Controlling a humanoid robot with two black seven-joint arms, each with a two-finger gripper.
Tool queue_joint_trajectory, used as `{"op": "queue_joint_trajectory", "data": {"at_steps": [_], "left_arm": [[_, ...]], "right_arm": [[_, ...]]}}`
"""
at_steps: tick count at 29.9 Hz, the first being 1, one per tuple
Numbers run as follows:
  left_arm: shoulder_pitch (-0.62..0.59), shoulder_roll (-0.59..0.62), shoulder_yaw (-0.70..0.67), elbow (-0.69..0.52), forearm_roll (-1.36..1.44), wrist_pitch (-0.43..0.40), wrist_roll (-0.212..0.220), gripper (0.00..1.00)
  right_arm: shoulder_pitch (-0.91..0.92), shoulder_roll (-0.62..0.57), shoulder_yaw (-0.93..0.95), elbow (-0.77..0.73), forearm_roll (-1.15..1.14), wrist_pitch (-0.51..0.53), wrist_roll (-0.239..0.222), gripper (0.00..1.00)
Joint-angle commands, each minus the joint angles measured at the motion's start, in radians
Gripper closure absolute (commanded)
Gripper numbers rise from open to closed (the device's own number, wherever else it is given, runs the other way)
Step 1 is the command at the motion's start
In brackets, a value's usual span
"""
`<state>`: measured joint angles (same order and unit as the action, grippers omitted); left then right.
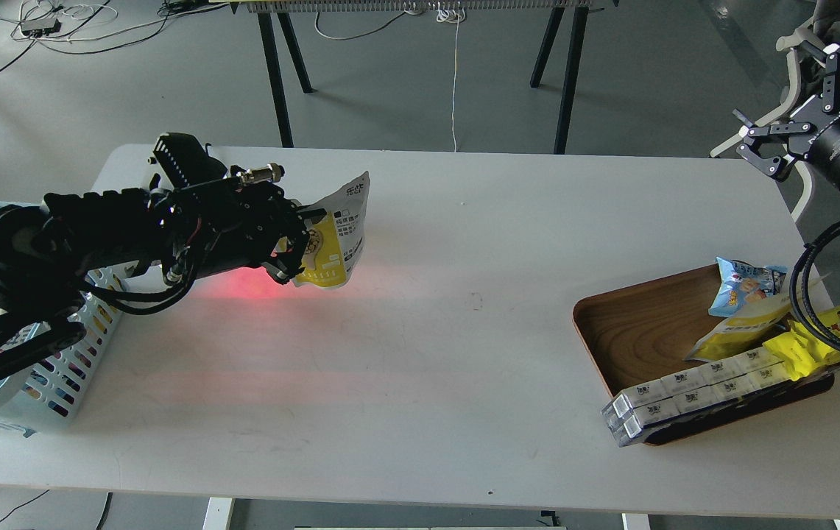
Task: Scan snack and place in basket
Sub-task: 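Lift the packet with the left gripper and move it toward the basket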
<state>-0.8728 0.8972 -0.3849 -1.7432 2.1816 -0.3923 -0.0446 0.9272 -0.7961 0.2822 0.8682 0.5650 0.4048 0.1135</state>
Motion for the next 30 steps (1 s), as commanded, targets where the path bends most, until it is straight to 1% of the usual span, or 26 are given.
{"op": "queue_joint_trajectory", "data": {"at_steps": [1, 6, 11, 18, 21, 24, 30], "left_arm": [[0.002, 0.002, 0.000, -0.001, 0.000, 0.007, -0.001, 1.00], [0.003, 0.002, -0.008, -0.002, 0.000, 0.016, -0.001, 1.00], [0.009, -0.003, -0.020, -0.001, 0.000, 0.064, 0.002, 1.00], [0.015, -0.003, -0.020, 0.001, -0.039, 0.104, 0.008, 1.00], [0.029, 0.002, -0.020, 0.001, -0.039, 0.101, 0.009, 1.00], [0.032, 0.020, -0.014, 0.005, -0.039, 0.096, 0.023, 1.00], [0.037, 0.078, -0.006, 0.005, -0.039, 0.069, 0.019, 1.00]], "right_arm": [[-0.001, 0.000, -0.003, 0.000, 0.000, 0.000, 0.000, 0.02], [-0.002, 0.000, -0.002, 0.000, -0.005, 0.000, 0.000, 0.02], [-0.002, 0.000, 0.000, 0.000, -0.014, 0.000, 0.000, 0.02], [-0.002, 0.000, -0.002, 0.000, -0.014, 0.000, 0.000, 0.02], [-0.002, 0.000, -0.002, 0.000, -0.014, 0.000, 0.000, 0.02], [-0.002, 0.000, -0.002, 0.000, -0.014, 0.000, 0.000, 0.02], [-0.004, 0.000, -0.002, -0.002, -0.014, 0.000, 0.000, 0.02]]}}
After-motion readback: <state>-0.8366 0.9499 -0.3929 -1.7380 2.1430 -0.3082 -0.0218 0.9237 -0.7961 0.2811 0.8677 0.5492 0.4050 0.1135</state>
